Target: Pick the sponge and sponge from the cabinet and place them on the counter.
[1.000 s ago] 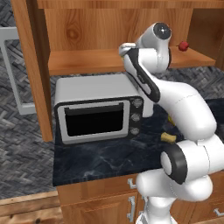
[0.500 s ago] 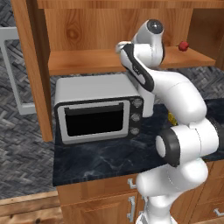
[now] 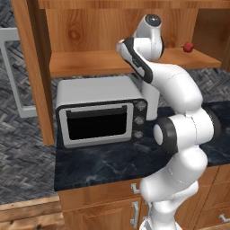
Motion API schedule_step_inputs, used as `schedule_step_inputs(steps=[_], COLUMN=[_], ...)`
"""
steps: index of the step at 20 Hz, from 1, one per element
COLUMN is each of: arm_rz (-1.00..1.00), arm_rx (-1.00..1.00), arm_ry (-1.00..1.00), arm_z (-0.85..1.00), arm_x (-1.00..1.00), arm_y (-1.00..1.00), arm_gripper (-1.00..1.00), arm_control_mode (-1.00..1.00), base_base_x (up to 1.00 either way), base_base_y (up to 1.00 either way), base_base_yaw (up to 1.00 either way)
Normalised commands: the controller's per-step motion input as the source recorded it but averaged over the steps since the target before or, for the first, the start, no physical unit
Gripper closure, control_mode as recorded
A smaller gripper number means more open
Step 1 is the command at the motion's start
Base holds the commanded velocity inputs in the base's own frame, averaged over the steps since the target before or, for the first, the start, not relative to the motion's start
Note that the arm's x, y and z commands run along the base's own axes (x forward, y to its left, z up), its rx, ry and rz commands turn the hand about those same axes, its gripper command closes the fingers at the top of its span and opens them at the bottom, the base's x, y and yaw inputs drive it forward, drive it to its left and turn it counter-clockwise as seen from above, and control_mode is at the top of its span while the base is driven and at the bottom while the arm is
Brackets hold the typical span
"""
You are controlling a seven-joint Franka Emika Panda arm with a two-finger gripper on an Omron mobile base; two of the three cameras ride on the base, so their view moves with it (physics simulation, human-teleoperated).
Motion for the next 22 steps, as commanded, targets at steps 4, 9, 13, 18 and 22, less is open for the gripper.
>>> schedule_step_inputs(steps=[4, 9, 13, 18, 22], arm_rz=[0.0, 0.0, 0.0, 0.0, 0.0], arm_rx=[-0.01, -0.02, -0.03, -0.02, -0.02], arm_ry=[0.07, 0.08, 0.08, 0.08, 0.06], arm_z=[-0.12, -0.21, -0.26, -0.25, -0.2], arm_x=[0.27, 0.16, 0.15, 0.16, 0.13], arm_y=[0.02, 0.05, 0.05, 0.03, 0.0], arm_gripper=[-1.0, -1.0, -1.0, -1.0, -1.0], arm_control_mode=[-1.0, -1.0, -1.0, -1.0, -1.0], base_base_x=[0.0, 0.0, 0.0, 0.0, 0.0], base_base_y=[0.0, 0.0, 0.0, 0.0, 0.0], base_base_yaw=[0.0, 0.0, 0.0, 0.0, 0.0])
